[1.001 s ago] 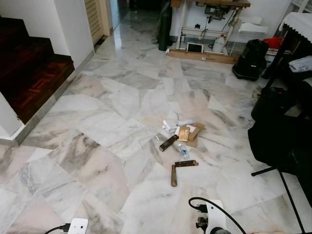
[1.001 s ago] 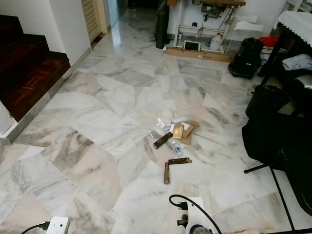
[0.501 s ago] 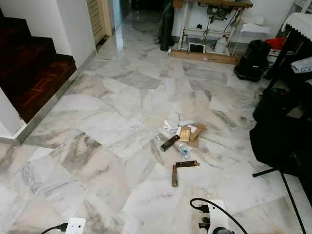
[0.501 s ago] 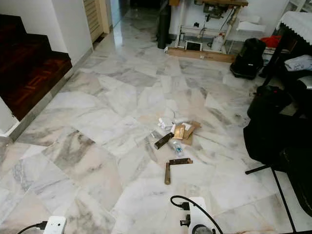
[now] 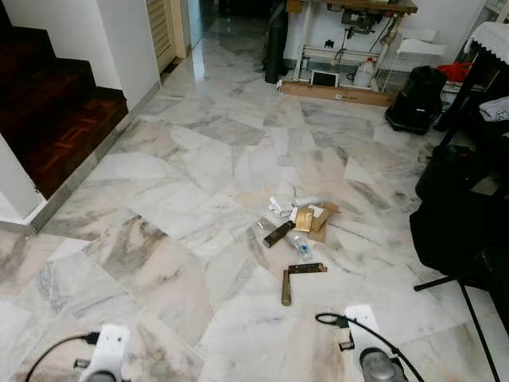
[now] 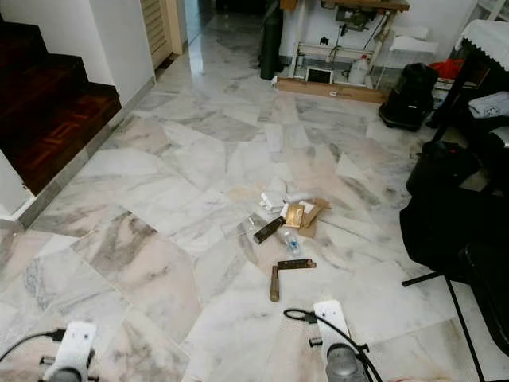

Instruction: Sweep floor

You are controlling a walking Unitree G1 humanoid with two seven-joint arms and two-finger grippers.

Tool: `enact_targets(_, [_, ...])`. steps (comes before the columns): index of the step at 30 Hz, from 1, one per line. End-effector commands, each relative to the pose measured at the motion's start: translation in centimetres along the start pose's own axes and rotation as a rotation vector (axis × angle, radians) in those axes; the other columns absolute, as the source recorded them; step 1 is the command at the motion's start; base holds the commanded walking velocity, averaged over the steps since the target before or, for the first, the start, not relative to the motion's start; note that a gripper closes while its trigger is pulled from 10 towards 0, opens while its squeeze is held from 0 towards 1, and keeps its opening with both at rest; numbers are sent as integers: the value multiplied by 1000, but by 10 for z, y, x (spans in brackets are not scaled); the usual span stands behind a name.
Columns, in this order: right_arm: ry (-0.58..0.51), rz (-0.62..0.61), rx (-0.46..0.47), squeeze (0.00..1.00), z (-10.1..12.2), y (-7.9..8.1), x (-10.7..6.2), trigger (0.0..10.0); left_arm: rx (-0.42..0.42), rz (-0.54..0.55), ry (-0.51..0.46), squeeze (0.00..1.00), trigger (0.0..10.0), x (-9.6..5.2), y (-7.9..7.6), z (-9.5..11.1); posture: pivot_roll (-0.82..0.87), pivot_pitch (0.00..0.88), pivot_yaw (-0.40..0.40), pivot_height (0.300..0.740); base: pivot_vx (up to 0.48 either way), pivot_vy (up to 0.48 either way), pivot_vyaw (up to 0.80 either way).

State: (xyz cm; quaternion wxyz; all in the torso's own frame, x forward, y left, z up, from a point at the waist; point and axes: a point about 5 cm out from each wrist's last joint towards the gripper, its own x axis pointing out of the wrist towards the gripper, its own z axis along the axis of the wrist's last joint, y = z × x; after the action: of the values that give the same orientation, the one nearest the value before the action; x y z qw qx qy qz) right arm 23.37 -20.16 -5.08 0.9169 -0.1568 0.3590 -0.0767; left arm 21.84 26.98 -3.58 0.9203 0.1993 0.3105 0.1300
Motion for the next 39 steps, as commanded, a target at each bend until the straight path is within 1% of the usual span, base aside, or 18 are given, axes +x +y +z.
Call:
enact_targets(1, [-93,-61,28,0,22,-11,4,10000,-7,37,-108,0,10000,6,7,23,50,3,-80,740,0,0,0])
enact_targets(2, [-138,-88,37,0,33,-15,6,10000,-15,44,-149,0,10000,8,8,34,53,5,-79,740,0,0,0])
enact_targets(4, [-184,-119,34,0,44,-21,7,10000,-25,47,-188,0,10000,10,8,44,50,5,-78,740,0,0,0])
enact_targets(8, [-278,-186,42,0,69,-36,9,10000,-48,50,-259,0,10000,11,6,61,48,6,-77,740,0,0,0])
enact_targets(9, [-312,-212,49,0,79,-42,10,10000,-55,45,-284,0,10000,12,6,67,50,6,-78,740,0,0,0])
enact_targets(10, [-312,-212,49,0,79,-42,10,10000,-55,45,-284,0,10000,12,6,67,50,6,-78,740,0,0,0])
enact_targets(12, [-382,-259,83,0,97,-56,9,10000,-71,42,-329,0,10000,12,4,77,47,7,-77,740,0,0,0])
enact_targets(17, [-444,-264,134,0,111,-61,8,10000,-87,31,-369,0,10000,11,1,84,41,10,-75,740,0,0,0])
enact_targets(18, [-457,-249,182,0,114,-60,7,10000,-92,24,-387,0,10000,10,0,87,40,9,-73,740,0,0,0])
enact_targets(21, [-455,-236,265,0,115,-58,7,10000,-114,17,-419,0,10000,9,-1,93,41,10,-72,740,0,0,0])
enact_targets(22, [-445,-235,304,0,114,-57,8,10000,-152,10,-457,0,10000,9,0,101,41,12,-71,740,0,0,0])
enact_targets(23, [-441,-233,314,0,114,-57,8,10000,-160,7,-480,0,10000,8,0,106,44,13,-71,740,0,0,0])
enact_targets(25, [-432,-224,318,0,111,-53,8,10000,-177,-13,-552,0,10000,6,2,122,45,13,-71,740,0,0,0])
enact_targets(26, [-430,-220,317,0,111,-52,8,10000,-179,-16,-566,0,10000,6,2,126,45,13,-71,740,0,0,0])
enact_targets(29, [-407,-212,326,0,104,-48,8,10000,-145,-29,-630,0,10000,3,3,141,57,14,-71,740,0,0,0])
enact_targets(31, [-393,-211,323,0,101,-47,8,10000,-122,-39,-656,0,10000,2,2,146,55,15,-70,740,0,0,0])
enact_targets(34, [-366,-216,329,0,92,-45,9,10000,-123,-60,-691,0,10000,-1,1,153,56,13,-68,740,0,0,0])
enact_targets(39, [-330,-217,329,0,81,-42,8,10000,-132,-84,-718,0,10000,-4,-2,159,55,7,-66,740,0,0,0])
